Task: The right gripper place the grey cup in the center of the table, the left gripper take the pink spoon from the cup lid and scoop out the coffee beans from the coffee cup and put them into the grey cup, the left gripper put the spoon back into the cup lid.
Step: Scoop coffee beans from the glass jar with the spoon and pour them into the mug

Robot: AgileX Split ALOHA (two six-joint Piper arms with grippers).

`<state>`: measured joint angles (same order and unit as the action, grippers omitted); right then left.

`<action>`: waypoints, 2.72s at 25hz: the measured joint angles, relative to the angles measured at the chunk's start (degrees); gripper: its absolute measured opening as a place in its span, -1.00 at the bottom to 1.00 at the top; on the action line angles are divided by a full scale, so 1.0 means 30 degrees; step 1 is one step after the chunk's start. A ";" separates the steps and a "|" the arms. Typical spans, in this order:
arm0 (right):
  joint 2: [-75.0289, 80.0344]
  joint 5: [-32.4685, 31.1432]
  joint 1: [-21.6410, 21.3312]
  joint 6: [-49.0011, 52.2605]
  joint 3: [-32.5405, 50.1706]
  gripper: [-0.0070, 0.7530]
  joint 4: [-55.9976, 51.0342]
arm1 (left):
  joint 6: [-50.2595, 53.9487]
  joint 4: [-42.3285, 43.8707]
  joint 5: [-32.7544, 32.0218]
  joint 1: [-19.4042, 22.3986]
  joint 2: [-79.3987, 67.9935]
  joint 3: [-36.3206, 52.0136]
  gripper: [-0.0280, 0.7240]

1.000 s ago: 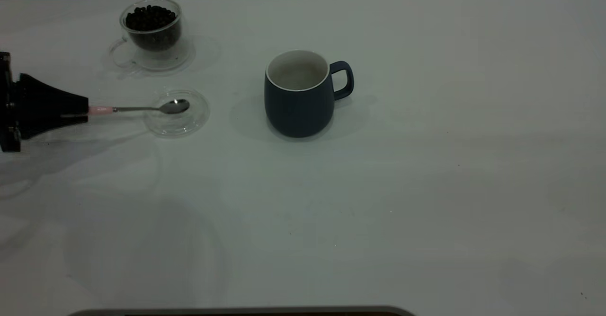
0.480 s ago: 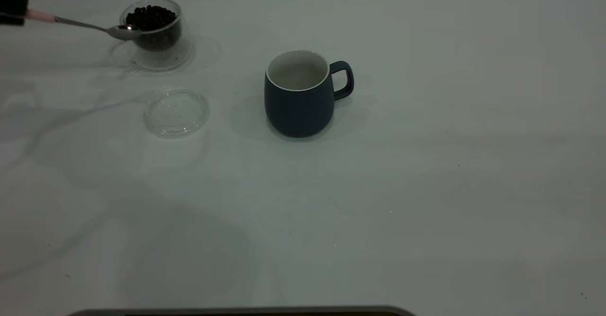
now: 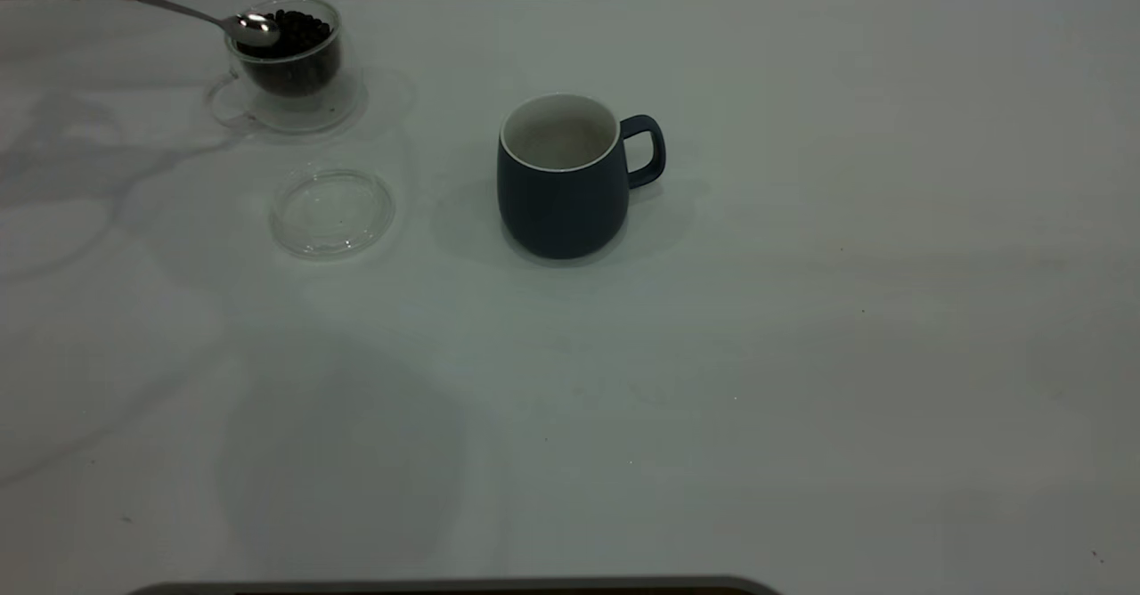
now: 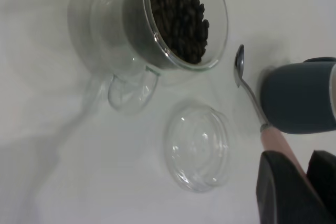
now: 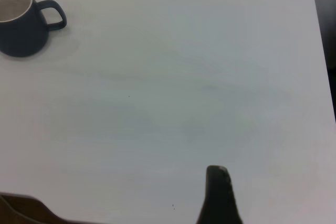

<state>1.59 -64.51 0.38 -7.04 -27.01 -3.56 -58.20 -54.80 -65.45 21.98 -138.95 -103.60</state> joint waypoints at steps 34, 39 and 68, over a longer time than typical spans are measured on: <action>0.0000 0.0000 0.0000 0.0000 0.0000 0.57 0.0000 | -0.3760 -0.2381 0.3567 -0.0644 -0.1785 -0.0085 -0.59; 0.0000 0.0000 0.0000 0.0000 0.0000 0.57 0.0000 | -0.2611 -0.2273 0.3197 -0.0644 -0.1973 -0.0085 -0.59; 0.0000 0.0000 0.0000 0.0000 0.0000 0.57 0.0000 | 0.2447 -0.2853 0.1688 -0.0182 -0.2302 -0.0085 -0.59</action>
<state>1.59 -64.51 0.38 -7.04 -27.01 -3.56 -50.86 -63.36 -60.39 21.44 -145.85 -103.86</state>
